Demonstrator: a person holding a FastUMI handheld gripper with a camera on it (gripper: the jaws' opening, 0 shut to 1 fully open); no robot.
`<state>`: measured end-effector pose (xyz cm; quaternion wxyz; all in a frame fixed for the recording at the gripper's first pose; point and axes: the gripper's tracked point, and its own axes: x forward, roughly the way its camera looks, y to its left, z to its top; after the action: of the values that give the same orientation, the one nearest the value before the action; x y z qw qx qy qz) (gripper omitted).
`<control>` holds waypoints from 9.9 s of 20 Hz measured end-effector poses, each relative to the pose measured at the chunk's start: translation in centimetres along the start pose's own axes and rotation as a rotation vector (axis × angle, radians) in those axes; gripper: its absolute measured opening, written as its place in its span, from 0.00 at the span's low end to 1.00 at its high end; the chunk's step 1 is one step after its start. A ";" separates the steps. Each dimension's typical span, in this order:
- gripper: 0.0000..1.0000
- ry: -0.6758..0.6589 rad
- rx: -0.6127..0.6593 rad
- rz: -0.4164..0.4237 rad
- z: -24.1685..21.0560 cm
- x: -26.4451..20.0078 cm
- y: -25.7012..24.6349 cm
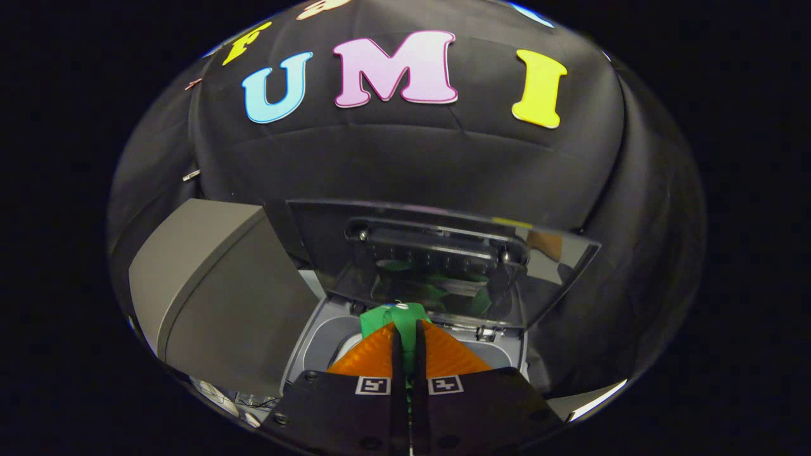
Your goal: Put the clothes into the washing machine and then close the washing machine lid.
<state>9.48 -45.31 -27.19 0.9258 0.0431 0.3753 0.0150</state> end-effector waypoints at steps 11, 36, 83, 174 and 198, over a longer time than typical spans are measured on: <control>0.07 0.178 0.001 -0.071 -9.5 4.8 -0.7; 0.33 0.297 0.160 -0.177 -16.7 9.2 -2.7; 1.00 -0.344 0.121 -0.146 13.4 5.9 -2.7; 0.98 -0.739 0.039 -0.137 16.3 -28.5 25.3; 0.98 -0.756 0.092 -0.077 16.9 -26.8 25.5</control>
<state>2.17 -22.71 5.81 0.9959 0.0730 0.0091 -0.0535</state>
